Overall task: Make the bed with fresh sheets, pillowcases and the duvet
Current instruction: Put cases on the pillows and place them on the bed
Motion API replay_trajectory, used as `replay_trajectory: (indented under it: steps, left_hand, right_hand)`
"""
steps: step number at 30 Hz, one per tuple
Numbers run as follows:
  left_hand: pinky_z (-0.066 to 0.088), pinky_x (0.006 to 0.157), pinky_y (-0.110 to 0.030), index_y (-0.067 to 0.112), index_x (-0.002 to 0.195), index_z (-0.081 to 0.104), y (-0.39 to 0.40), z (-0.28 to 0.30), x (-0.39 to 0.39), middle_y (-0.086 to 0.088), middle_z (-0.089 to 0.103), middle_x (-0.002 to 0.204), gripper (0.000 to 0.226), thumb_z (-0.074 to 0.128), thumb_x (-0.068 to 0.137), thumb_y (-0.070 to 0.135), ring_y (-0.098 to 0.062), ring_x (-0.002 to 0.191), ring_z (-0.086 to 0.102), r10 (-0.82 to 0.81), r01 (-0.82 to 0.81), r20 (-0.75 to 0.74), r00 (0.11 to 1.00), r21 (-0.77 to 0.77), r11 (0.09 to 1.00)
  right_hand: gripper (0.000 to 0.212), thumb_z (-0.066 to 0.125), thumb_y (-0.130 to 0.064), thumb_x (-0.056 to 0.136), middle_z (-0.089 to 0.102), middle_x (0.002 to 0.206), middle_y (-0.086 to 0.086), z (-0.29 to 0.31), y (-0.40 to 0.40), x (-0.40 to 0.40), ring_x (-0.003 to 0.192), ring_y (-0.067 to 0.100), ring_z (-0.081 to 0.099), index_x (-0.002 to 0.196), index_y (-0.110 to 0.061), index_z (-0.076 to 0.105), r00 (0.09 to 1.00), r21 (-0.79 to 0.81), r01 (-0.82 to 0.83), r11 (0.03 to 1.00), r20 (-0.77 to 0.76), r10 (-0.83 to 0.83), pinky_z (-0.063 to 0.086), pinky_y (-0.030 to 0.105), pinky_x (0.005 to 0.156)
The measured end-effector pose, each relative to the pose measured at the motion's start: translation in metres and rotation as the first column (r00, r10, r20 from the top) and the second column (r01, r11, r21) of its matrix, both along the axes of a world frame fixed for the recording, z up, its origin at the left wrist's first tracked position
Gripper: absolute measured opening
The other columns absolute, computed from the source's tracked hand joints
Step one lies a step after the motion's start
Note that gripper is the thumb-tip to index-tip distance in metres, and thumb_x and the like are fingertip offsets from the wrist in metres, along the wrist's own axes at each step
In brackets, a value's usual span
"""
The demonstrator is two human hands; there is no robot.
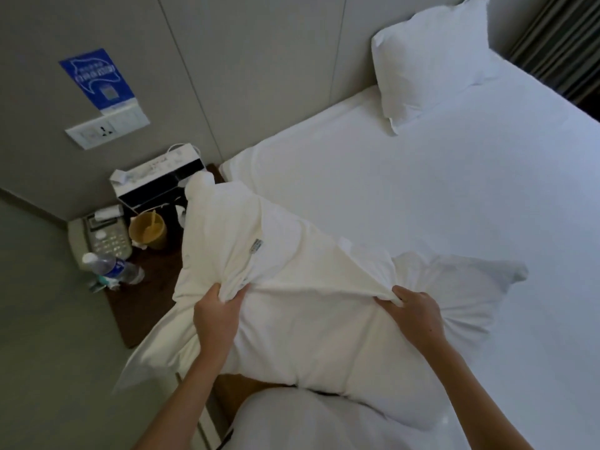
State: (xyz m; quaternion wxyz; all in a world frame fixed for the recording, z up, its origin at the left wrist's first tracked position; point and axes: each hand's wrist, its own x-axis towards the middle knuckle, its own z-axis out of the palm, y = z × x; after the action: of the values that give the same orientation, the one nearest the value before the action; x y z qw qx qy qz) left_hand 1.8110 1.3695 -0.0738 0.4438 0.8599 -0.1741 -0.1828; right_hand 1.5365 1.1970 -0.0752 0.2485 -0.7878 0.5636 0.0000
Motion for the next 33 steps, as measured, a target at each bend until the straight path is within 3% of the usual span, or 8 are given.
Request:
replay_trajectory:
  steps: [3,6,12,18,20,23,27,33]
  left_hand:
    - [0.035,0.055,-0.025,0.006,0.060,0.052,-0.059,-0.015,0.039,-0.006,0.055,0.057,0.037,0.072,0.083,0.028,-0.012,0.054,0.048,-0.032,0.033,-0.009,0.999,0.042,0.999]
    - [0.038,0.055,-0.026,0.008,0.056,0.047,-0.130,-0.016,0.084,-0.005,0.053,0.055,0.042,0.072,0.084,0.027,-0.012,0.052,0.045,-0.063,0.063,-0.007,0.998,0.031,0.998]
    - [0.033,0.050,-0.015,0.012,0.060,0.040,-0.277,-0.005,0.160,0.003,0.046,0.055,0.043,0.063,0.092,0.029,-0.007,0.050,0.039,-0.144,0.150,0.127,0.981,-0.040,0.988]
    - [0.029,0.051,-0.028,0.015,0.066,0.038,-0.345,-0.035,0.190,0.003,0.040,0.057,0.037,0.056,0.096,0.027,-0.013,0.053,0.037,-0.249,0.268,0.267,0.931,-0.038,0.963]
    - [0.030,0.056,-0.032,0.015,0.070,0.043,-0.334,-0.069,0.187,0.001,0.048,0.066,0.028,0.052,0.096,0.022,-0.021,0.063,0.047,-0.363,0.341,0.151,0.920,0.149,0.928]
    - [0.044,0.065,-0.035,0.018,0.076,0.050,-0.299,-0.106,0.170,-0.002,0.060,0.082,0.020,0.048,0.095,0.024,-0.026,0.078,0.058,-0.597,0.556,-0.080,0.798,0.478,0.680]
    - [0.047,0.074,-0.037,0.014,0.083,0.057,-0.279,-0.108,0.148,-0.005,0.062,0.088,0.020,0.048,0.096,0.026,-0.026,0.085,0.060,-0.746,0.703,-0.117,0.656,0.456,0.546]
    - [0.045,0.070,-0.032,0.015,0.089,0.061,-0.326,-0.100,0.154,0.002,0.061,0.086,0.011,0.052,0.093,0.021,-0.019,0.081,0.059,-0.810,0.758,0.051,0.584,0.324,0.567]
  right_hand:
    - [0.046,0.066,-0.042,0.085,0.045,0.051,-0.003,-0.015,-0.057,0.039,0.072,0.034,0.059,0.057,-0.024,0.035,1.000,0.057,0.014,0.998,0.016,-0.015,0.032,0.033,0.059]
    - [0.037,0.060,-0.048,0.088,0.065,0.072,0.010,-0.019,-0.128,0.083,0.084,0.032,0.061,0.072,-0.014,0.056,0.999,0.074,0.033,0.997,0.010,-0.034,0.037,0.034,0.066]
    - [0.034,0.055,-0.048,0.091,0.068,0.081,0.016,-0.012,-0.277,0.161,0.082,0.034,0.063,0.077,-0.016,0.056,1.000,-0.163,-0.009,0.987,0.002,0.009,0.035,0.034,0.064]
    - [0.022,0.061,-0.023,0.090,0.063,0.075,0.015,-0.029,-0.343,0.188,0.071,0.035,0.057,0.075,-0.007,0.057,0.999,-0.412,0.013,0.911,-0.042,-0.034,0.038,0.036,0.061]
    - [0.008,0.056,-0.013,0.090,0.064,0.085,0.012,-0.058,-0.323,0.181,0.081,0.034,0.058,0.085,-0.007,0.061,0.983,-0.300,0.079,0.951,-0.133,-0.124,0.040,0.035,0.064]
    - [0.017,0.048,-0.017,0.094,0.068,0.095,0.010,-0.104,-0.267,0.161,0.091,0.031,0.060,0.094,-0.014,0.064,0.920,-0.009,0.272,0.962,-0.291,-0.262,0.041,0.031,0.067]
    - [0.022,0.045,-0.024,0.093,0.068,0.091,0.007,-0.125,-0.211,0.148,0.088,0.027,0.061,0.091,-0.013,0.065,0.879,0.200,0.407,0.891,-0.352,-0.322,0.040,0.028,0.064]
    - [0.028,0.048,-0.035,0.095,0.068,0.103,0.008,-0.122,-0.218,0.180,0.094,0.027,0.062,0.104,-0.014,0.063,0.821,0.272,0.570,0.775,-0.199,-0.534,0.044,0.032,0.075]
